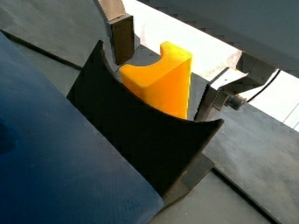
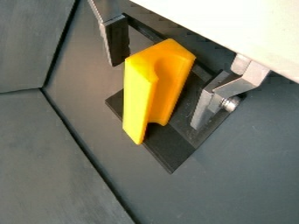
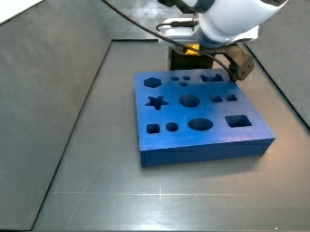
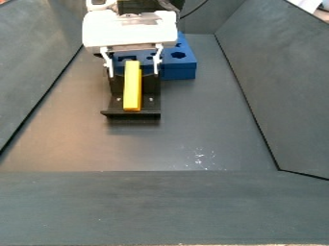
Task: Pick up the arch object. Move up. Place the arch object on the fixture. Regrasp the arch object. Rotate the arch object. Move to above the board. Insert the arch object.
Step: Regrasp the arch object, then rotate the arch object.
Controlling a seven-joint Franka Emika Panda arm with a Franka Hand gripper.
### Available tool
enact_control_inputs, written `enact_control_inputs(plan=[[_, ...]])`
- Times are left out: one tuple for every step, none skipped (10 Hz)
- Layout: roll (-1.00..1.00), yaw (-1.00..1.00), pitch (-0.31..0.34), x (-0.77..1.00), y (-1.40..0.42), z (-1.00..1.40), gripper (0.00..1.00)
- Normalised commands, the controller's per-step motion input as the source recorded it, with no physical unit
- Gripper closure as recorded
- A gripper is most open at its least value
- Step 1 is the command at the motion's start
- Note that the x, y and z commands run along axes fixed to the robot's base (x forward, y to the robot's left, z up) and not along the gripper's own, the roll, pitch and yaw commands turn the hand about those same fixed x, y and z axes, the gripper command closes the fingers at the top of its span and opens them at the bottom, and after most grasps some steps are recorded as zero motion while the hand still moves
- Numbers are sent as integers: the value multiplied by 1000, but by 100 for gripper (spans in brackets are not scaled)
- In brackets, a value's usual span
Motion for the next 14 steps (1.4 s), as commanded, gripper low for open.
enact_control_inputs(plan=[[0,0,0,0,0,0,100],[0,0,0,-1000,125,917,100],[-16,2,-15,-1000,122,917,100],[-51,6,-41,-1000,113,912,100],[-68,11,-50,-1000,104,898,100],[-73,9,-55,-1000,96,884,100],[-80,4,-57,-1000,87,860,100],[-84,-4,-56,-1000,81,834,100],[-89,-12,-52,-1000,75,812,100],[-93,-17,-48,-1000,70,796,100],[-100,-30,-37,-1000,59,758,100],[-104,-34,-31,-1000,55,740,100],[-105,-45,-16,-1000,45,694,100],[-105,-47,-11,-1000,40,674,100]])
